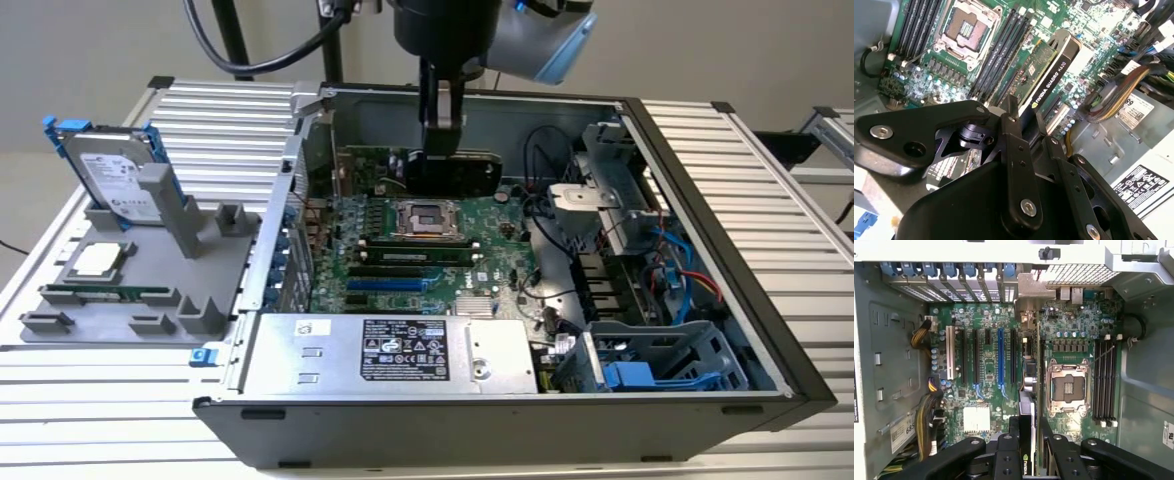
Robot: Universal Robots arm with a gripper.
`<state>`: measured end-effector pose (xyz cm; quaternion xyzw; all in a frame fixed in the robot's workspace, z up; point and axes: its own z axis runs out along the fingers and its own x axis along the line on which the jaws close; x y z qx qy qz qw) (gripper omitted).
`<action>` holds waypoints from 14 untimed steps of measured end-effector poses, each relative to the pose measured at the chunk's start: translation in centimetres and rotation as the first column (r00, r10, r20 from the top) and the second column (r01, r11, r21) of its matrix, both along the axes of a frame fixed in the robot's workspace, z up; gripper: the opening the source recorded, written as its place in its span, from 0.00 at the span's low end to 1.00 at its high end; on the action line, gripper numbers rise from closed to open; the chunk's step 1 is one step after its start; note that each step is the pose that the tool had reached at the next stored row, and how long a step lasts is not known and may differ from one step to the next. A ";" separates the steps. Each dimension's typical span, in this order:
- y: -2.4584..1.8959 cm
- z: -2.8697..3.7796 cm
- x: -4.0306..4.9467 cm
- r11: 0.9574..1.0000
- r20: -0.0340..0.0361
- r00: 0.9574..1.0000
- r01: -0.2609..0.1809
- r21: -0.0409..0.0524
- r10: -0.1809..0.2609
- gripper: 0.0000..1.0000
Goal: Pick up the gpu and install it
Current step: 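Insert the gpu into the slot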
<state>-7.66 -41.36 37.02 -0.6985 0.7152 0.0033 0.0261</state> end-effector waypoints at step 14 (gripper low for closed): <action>0.00 -0.44 0.00 1.000 0.000 1.000 0.000 0.000 0.000 0.00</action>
